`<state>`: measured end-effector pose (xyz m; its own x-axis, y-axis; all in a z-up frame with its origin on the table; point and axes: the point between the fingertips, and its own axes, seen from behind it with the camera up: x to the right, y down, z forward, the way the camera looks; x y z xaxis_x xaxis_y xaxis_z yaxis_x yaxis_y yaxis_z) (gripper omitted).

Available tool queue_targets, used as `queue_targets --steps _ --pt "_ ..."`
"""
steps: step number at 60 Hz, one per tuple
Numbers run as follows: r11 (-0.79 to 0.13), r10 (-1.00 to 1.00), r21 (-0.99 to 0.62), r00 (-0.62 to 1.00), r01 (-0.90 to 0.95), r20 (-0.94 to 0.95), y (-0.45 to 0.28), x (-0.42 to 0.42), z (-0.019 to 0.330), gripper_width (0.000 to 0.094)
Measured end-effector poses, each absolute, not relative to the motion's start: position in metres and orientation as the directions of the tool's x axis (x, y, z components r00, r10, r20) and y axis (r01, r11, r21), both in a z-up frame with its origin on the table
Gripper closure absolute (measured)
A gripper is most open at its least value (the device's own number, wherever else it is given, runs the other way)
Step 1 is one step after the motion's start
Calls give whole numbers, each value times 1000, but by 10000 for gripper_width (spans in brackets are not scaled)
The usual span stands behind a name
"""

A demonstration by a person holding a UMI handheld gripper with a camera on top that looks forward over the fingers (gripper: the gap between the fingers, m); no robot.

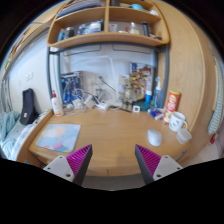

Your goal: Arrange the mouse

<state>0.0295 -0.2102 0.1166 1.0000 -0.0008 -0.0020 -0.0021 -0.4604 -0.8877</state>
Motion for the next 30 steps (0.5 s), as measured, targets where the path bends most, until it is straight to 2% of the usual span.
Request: queue_targets --steps 12,30 --pt "-525 -154 -846 988 -94 -14 -208 141 57 86" --pt "-531 -176 -838 984 -128 -39 -125 213 11 81"
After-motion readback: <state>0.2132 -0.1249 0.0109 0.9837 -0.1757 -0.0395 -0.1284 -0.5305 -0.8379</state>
